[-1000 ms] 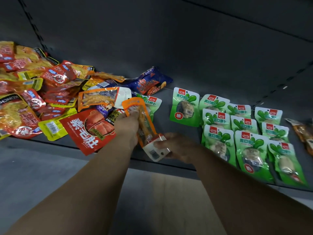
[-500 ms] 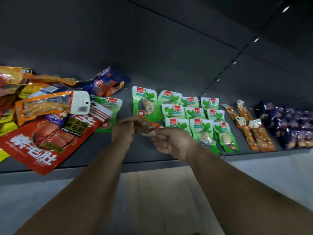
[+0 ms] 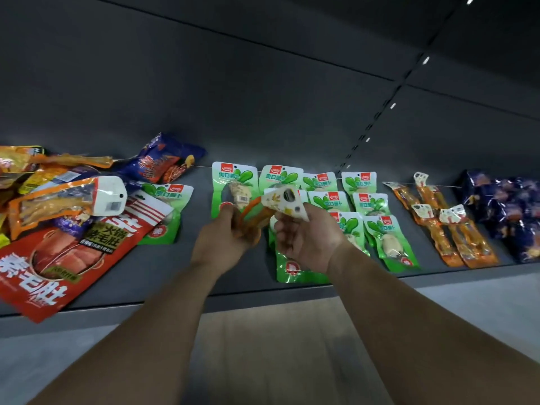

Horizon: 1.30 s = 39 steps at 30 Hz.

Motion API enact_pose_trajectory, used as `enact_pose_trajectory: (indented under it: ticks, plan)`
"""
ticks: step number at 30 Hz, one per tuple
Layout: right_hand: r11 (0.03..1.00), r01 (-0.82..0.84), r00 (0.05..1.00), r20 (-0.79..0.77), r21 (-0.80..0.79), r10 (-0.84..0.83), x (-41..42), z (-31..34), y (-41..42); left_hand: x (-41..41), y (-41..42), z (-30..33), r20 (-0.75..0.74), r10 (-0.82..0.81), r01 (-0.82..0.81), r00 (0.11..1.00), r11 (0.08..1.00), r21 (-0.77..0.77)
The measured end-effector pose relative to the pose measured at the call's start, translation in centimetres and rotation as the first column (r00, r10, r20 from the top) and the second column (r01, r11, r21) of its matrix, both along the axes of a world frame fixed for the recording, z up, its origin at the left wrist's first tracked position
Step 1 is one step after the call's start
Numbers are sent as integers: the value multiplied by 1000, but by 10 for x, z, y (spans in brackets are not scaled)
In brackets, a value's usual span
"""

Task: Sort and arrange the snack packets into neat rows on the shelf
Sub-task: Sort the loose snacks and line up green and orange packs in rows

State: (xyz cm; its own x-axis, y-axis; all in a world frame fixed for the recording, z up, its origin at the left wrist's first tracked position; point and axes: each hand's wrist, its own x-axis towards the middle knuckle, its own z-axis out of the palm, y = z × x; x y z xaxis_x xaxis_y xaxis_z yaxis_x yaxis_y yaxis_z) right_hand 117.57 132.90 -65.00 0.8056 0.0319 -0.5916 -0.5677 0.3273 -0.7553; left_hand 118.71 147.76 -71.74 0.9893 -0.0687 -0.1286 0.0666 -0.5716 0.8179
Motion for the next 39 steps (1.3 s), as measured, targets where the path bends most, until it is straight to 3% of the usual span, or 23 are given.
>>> enact_pose_trajectory:
  ticks: [3,6,7,9,10,12,16,21,24,28,34,39]
  plan:
    - [1000,-14,1000,25,14,14,6,-3,-35,2,-22,4,-21,-119,117,993,990,-83]
    - [998,57,997,55,20,-58,19,-9,-68,5,-55,8,-67,-91,68,994,957,-280]
    - [997,66,996,58,-38,-64,23,-11,-79,5,-68,9,-92,-69,35,993,942,-333]
    - [948,-38,997,46,-317,55,31,-18,-103,4,-98,9,-137,-41,-17,990,919,-394]
    - [877,-135,987,18,-461,162,34,-22,-117,3,-115,7,-158,-28,-40,987,911,-411]
    - [759,-284,946,-39,-585,323,38,-28,-148,1,-151,3,-210,-12,-83,978,895,-439]
    - [764,-411,904,-117,-497,411,41,-37,-218,1,-227,-4,-332,-49,-150,942,824,-547]
    - [832,-410,906,-63,-372,418,44,-47,-312,17,-312,-13,-400,-11,-208,917,840,-500]
    - [824,-491,870,-120,-282,478,38,-56,-360,29,-358,-10,-486,35,-362,873,714,-599]
    - [772,-573,819,-197,-276,538,35,-67,-412,46,-410,-8,-541,29,-445,841,606,-660]
    - [860,-450,893,-144,-240,427,30,-74,-483,62,-484,-9,-559,111,-506,822,595,-625]
    - [820,-448,893,-135,-357,429,21,-85,-525,63,-524,-14,-588,170,-557,791,597,-577]
